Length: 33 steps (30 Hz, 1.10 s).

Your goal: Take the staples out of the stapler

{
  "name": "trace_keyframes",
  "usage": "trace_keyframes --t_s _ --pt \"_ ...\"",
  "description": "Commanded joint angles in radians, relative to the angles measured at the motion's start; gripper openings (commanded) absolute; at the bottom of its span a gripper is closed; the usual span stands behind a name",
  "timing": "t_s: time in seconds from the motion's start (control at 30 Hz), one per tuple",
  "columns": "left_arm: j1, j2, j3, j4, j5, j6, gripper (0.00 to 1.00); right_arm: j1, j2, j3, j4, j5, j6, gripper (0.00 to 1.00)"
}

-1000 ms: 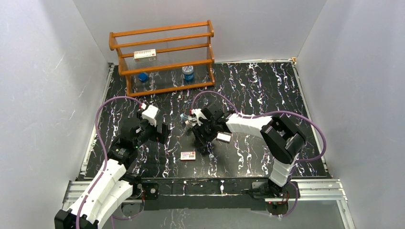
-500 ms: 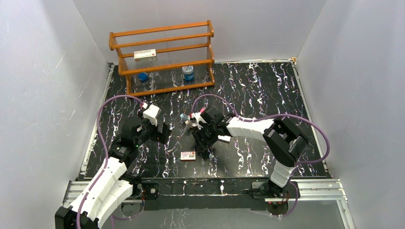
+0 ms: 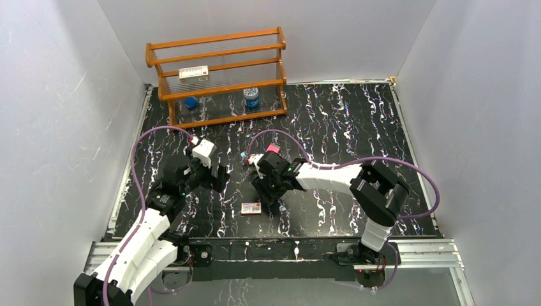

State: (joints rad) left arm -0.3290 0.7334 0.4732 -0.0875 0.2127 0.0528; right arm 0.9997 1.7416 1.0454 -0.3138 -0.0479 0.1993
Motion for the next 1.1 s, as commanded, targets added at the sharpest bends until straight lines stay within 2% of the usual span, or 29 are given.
trace_keyframes --t_s 0.0,0.13,0.8,1.07 --pt "0.005 0.006 0.042 -0.001 0.028 0.011 0.95 0.016 0.009 -0.009 -0.124 0.116 -0.012 0.58" --pt "0.004 -0.006 0.039 -0.001 0.039 0.019 0.95 0.026 0.018 -0.001 -0.131 0.138 -0.016 0.52" --pt "0.005 -0.021 0.038 -0.001 0.013 0.013 0.95 0.064 0.088 0.044 -0.127 0.186 -0.003 0.47" --pt "0.005 -0.019 0.039 -0.008 -0.014 0.022 0.95 0.075 0.110 0.073 -0.174 0.229 0.026 0.38"
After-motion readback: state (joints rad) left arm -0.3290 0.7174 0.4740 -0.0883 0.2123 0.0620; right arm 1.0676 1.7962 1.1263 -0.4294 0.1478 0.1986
